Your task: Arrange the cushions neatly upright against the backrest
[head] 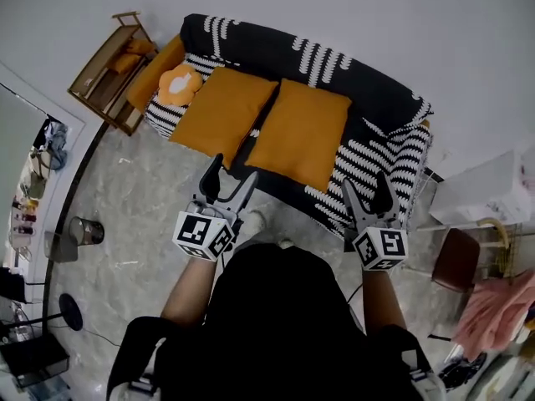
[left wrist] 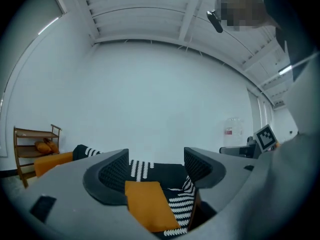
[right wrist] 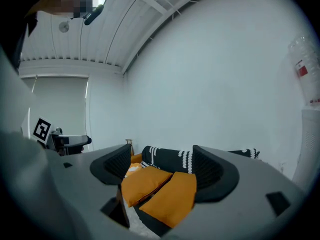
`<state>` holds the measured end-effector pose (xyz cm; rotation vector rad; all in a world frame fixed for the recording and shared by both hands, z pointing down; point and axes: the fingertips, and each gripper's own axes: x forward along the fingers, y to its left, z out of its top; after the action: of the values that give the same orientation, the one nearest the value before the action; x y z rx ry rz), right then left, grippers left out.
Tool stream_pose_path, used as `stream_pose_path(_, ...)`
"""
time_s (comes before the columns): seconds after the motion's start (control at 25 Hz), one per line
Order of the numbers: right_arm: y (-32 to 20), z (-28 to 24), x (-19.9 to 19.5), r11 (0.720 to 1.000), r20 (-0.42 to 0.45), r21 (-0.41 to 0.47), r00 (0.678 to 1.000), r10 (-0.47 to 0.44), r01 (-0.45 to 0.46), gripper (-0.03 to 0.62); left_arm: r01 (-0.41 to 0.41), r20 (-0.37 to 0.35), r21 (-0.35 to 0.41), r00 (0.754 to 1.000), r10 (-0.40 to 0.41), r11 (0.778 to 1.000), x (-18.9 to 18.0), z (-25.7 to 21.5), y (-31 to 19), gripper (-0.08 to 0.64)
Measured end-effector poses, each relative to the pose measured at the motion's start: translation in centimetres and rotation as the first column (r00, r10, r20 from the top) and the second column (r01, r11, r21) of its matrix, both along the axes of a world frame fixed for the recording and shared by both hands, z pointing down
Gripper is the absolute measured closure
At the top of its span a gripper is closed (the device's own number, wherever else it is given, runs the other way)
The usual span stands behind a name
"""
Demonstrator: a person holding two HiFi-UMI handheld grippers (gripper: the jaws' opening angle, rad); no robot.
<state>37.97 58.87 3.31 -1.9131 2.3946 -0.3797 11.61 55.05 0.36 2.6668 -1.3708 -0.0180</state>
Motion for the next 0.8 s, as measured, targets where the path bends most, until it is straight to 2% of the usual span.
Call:
stream_pose_path(0.28,-4.2,2.7,2.0,0.997,-0.016,-0.071,0.999,0.040,-0.041,0.215,-0.034,-0.004,-0.072,0.999,0.034,0.997,1.4,3.3,-5.3,0.215)
stream_pose_path(0.52,-11.3,4.9,4.1,0.985,-0.034,-0.134,0.994,0.101,-0.105,0.216,-0.066,0.025,-0.101,0.997,0.068,0.993,2.4,5.0,-13.8,0.215)
stream_pose_path(0.8,-20.3,7.0,3.5,0.973,-0.090,-0.187,0.989,0.119,-0.135,0.215,-0.147,0.075,-0.158,0.984,0.160,0.976,4.0,7.5,-23.3,0.215)
